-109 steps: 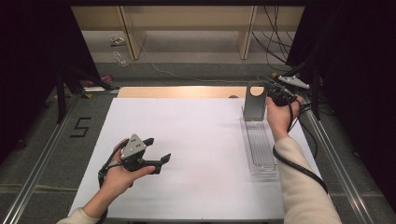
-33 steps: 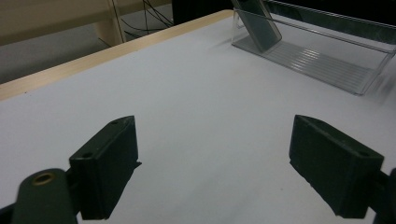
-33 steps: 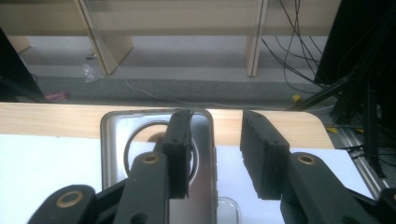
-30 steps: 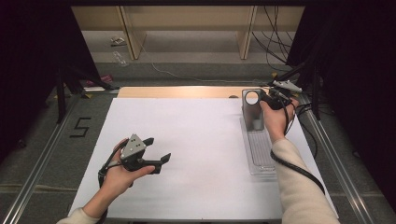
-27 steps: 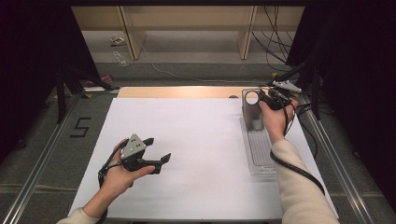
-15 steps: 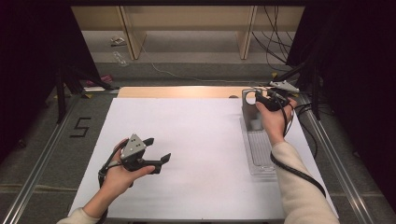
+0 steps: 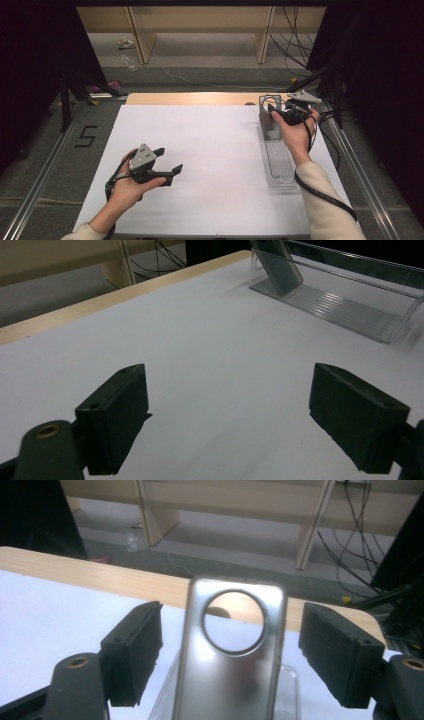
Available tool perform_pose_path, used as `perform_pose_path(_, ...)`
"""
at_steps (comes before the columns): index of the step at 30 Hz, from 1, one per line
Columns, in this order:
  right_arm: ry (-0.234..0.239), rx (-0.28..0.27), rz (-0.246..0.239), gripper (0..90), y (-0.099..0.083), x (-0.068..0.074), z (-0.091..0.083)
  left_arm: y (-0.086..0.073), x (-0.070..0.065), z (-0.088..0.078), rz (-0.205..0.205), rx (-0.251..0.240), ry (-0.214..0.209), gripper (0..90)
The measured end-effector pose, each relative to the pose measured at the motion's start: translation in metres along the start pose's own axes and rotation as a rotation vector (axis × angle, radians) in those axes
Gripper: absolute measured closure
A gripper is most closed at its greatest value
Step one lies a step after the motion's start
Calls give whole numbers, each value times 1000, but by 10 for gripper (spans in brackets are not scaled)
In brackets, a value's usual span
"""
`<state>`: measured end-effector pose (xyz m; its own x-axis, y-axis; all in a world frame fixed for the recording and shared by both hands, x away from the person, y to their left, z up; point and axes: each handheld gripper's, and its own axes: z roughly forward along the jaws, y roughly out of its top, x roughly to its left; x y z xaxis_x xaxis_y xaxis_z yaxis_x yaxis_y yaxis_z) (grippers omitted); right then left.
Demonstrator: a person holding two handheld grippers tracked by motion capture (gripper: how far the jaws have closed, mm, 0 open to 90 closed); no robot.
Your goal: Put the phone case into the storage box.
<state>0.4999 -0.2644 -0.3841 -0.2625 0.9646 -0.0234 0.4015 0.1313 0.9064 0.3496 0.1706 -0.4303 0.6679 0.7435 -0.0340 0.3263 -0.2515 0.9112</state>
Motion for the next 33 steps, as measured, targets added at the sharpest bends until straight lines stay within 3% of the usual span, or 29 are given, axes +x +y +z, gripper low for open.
perform_pose_path(6, 48, -9, -14, 215, -3, 5, -11, 0, 0, 0, -2, 0, 1, 157)
perform_pose_path(26, 166, -25, -45, 187, -15, 15, -46, 0, 0, 0, -6, 5, -2, 159)
perform_pose_path(33, 207, -32, -84, 172, -22, 23, -59, 0, 0, -1, -7, 5, -1, 159)
